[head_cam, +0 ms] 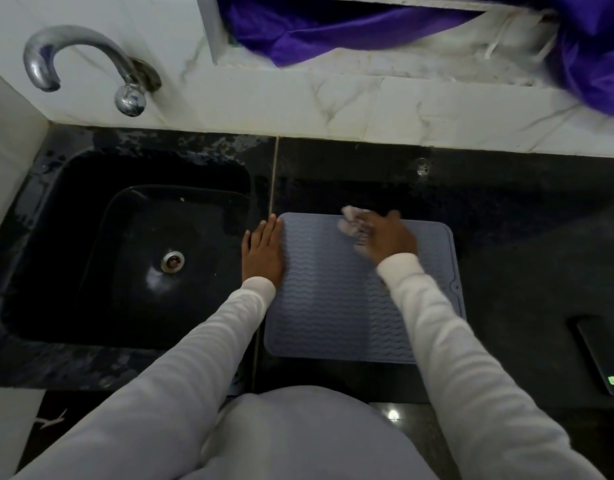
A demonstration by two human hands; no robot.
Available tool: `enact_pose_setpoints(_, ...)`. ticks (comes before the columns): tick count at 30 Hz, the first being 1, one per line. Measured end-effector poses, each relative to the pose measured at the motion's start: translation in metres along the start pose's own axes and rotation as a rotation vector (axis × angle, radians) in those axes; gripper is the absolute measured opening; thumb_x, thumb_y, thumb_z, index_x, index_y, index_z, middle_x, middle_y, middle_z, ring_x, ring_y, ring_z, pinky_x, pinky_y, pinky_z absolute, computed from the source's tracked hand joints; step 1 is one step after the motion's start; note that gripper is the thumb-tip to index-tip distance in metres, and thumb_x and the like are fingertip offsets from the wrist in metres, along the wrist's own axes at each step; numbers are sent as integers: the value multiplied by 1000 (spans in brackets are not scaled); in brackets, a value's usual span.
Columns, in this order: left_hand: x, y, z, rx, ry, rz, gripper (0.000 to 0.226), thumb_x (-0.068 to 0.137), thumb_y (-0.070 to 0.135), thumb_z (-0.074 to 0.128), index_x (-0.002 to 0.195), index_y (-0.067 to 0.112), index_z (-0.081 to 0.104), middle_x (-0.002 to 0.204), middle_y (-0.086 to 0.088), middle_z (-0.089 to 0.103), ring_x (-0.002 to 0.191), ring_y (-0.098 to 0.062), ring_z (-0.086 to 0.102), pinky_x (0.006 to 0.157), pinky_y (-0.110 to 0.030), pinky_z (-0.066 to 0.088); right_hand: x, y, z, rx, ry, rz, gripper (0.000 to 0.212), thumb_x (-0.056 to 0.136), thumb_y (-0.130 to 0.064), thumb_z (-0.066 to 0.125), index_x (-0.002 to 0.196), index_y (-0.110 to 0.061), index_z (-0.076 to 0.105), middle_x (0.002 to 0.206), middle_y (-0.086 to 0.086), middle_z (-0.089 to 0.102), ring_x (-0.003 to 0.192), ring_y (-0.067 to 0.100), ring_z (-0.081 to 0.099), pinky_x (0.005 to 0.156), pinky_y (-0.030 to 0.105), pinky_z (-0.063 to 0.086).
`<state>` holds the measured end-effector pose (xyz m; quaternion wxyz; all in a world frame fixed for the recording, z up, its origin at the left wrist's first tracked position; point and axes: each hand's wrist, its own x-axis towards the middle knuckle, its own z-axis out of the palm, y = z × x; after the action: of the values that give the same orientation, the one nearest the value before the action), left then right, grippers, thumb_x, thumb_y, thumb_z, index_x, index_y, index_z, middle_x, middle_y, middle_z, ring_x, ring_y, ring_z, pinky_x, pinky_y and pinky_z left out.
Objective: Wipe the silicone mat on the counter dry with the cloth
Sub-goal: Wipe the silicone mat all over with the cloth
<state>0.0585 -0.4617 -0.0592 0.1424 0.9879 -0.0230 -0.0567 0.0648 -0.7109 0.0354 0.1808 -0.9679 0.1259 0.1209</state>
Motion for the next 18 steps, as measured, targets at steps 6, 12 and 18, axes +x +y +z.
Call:
enact_pose_setpoints(6,0,-3,4,51,2,11,62,100,33,40,156,21,15,163,7,8,149,-17,11,121,-42,6,-24,-109,67,-98,-116,-281,61,86,-27,66,141,-32,40,142,17,36,107,36,59,89,41,49)
enact_pose_setpoints(12,1,-3,3,2,26,13,58,101,26,39,155,23,18,162,7,13,148,-17,16,121,-42,8,-20,-86,68,-84,-121,-228,53,98,-34,49,146,-23,30,151,20,27,117,42,52,99,46,44)
enact_pose_setpoints(18,1,-2,2,22,-5,22,63,102,29,36,156,25,4,163,7,4,149,-17,8,121,-45,6,-5,-37,52,-208,-100,-190,50,99,-21,40,144,-41,34,155,22,13,114,41,56,96,45,44)
